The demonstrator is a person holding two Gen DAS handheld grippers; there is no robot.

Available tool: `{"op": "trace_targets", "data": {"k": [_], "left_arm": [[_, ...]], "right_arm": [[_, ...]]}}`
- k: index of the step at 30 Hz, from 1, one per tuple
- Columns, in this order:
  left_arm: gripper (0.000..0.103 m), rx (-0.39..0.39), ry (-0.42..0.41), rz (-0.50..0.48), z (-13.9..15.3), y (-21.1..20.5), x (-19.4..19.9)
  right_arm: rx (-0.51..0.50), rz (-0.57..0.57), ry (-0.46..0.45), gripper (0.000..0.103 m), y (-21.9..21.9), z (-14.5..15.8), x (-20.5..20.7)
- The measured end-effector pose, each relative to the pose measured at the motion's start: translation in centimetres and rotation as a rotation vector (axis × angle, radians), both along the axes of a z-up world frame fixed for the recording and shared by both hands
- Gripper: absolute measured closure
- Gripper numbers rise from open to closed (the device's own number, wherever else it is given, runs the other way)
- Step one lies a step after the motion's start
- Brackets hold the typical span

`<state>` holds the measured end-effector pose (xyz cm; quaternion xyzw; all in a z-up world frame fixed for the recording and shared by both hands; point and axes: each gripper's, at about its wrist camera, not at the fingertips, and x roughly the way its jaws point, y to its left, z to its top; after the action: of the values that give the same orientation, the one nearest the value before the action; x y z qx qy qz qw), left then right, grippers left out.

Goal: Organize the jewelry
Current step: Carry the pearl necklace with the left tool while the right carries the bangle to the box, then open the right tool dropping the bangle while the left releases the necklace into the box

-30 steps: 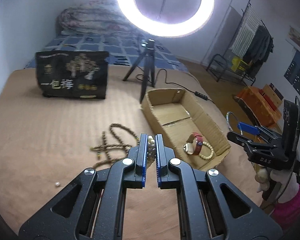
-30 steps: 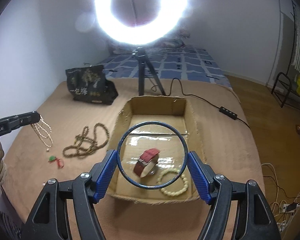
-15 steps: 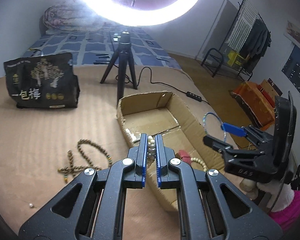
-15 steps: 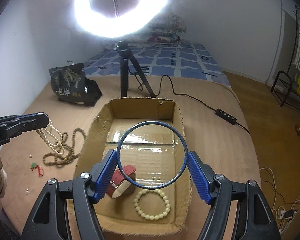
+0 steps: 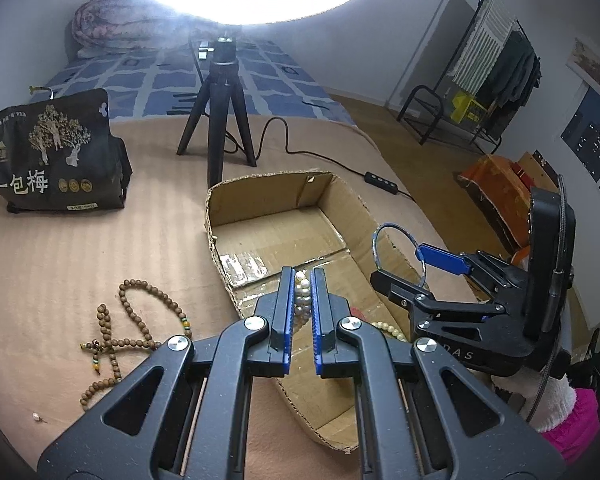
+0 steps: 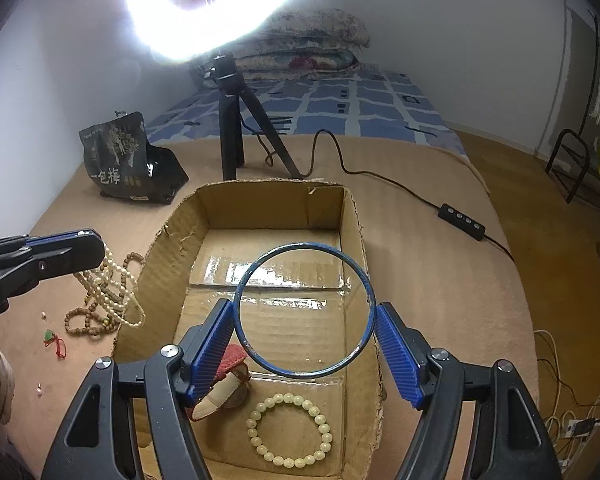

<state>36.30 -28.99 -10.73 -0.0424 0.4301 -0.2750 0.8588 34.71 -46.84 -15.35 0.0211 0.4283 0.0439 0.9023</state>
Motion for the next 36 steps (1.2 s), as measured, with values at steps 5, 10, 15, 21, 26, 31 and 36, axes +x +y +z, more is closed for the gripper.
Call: {"op": "trace_targets", "data": {"k": [5, 10, 15, 21, 26, 31, 36], "left_arm": [[0.098, 0.0, 0.011, 0.006, -0.2, 0.0, 0.2], [0.098, 0.008, 0.012, 0.009, -0.3, 0.0, 0.1], [0.098, 0.017, 0.003, 0.008, -0.1, 0.1, -0.4], [0.098, 0.013, -0.013, 0.015, 0.8, 0.8, -1.2], [0.098, 0.014, -0.034, 0.027, 1.9, 2.0, -2.1], [0.098, 0.03, -0.069, 0.04, 3.2, 3.7, -3.0], [0.078, 0.045, -0.103, 0.059, 4.0, 6.6, -4.3]], "right_arm": [[0.013, -0.01, 0.001, 0.025, -0.3, -0.1, 0.0], [0.013, -0.009, -0.007, 0.02, -0.3, 0.1, -0.4], [0.01, -0.013, -0.005, 0.02, -0.2, 0.2, -0.8], [0.01, -0.016, -0.014, 0.02, -0.1, 1.0, -1.6], [0.006, -0.014, -0.043, 0.017, 0.5, 2.5, -2.8], [0.003, -0.005, -0.07, 0.014, 1.7, 4.2, -4.1], [0.004, 0.009, -0.096, 0.007, 3.3, 5.8, -5.5]]}}
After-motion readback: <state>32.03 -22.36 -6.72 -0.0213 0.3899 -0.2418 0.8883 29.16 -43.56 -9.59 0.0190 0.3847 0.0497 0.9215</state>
